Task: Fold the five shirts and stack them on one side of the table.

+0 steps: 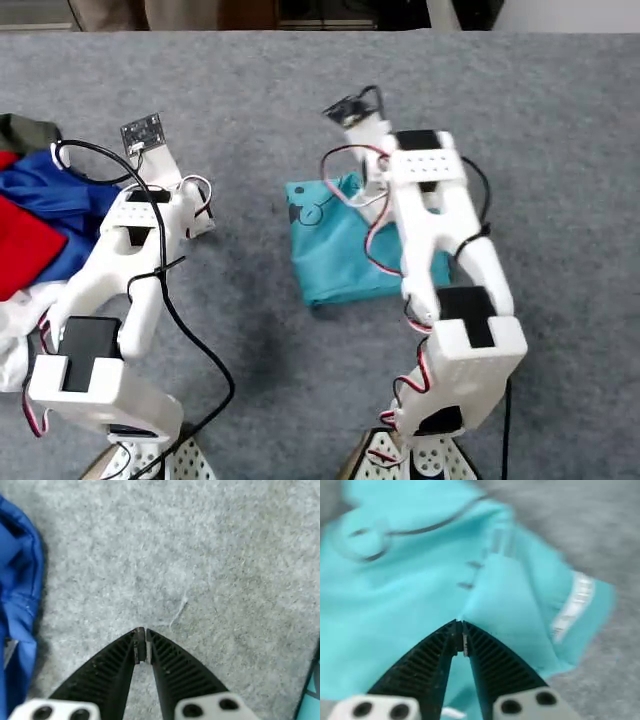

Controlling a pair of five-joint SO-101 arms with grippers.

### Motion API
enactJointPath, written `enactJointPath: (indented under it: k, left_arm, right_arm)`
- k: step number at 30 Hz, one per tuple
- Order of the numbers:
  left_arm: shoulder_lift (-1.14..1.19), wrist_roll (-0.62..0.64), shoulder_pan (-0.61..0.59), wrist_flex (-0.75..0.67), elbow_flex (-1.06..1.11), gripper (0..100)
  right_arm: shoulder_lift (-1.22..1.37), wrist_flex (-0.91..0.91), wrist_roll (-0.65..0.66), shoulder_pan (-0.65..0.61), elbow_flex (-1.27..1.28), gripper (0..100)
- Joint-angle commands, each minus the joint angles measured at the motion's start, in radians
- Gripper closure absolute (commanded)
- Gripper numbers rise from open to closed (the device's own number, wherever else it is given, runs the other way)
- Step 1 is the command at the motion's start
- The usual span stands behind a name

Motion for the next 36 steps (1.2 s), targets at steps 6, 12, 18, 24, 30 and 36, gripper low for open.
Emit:
enactJointPath:
  k: [6, 12, 18, 24, 30, 36]
  left_arm:
    - [-0.005, 0.000, -0.005, -0.002, -0.046, 98]
    - [-0.005, 0.000, -0.005, -0.002, -0.046, 98]
    - [-0.005, 0.000, -0.005, -0.002, -0.046, 98]
    - [-0.005, 0.000, -0.005, -0.002, -0.046, 98]
    - [-0.005, 0.000, -0.005, 0.000, -0.046, 98]
    - [-0.005, 0.000, -0.005, 0.000, -0.046, 98]
  right_arm:
    - [0.206, -0.051, 0.049, 0.162, -0.352, 99.5]
    - [0.387, -0.044, 0.049, 0.205, -0.691, 99.4]
    - [0.410, 0.161, 0.051, 0.168, -0.935, 99.4]
    - [0.414, 0.440, 0.051, 0.110, -1.038, 99.4]
    - [0.476, 0.430, 0.044, 0.094, -0.958, 99.4]
    - [0.631, 0.216, 0.044, 0.143, -0.937, 99.4]
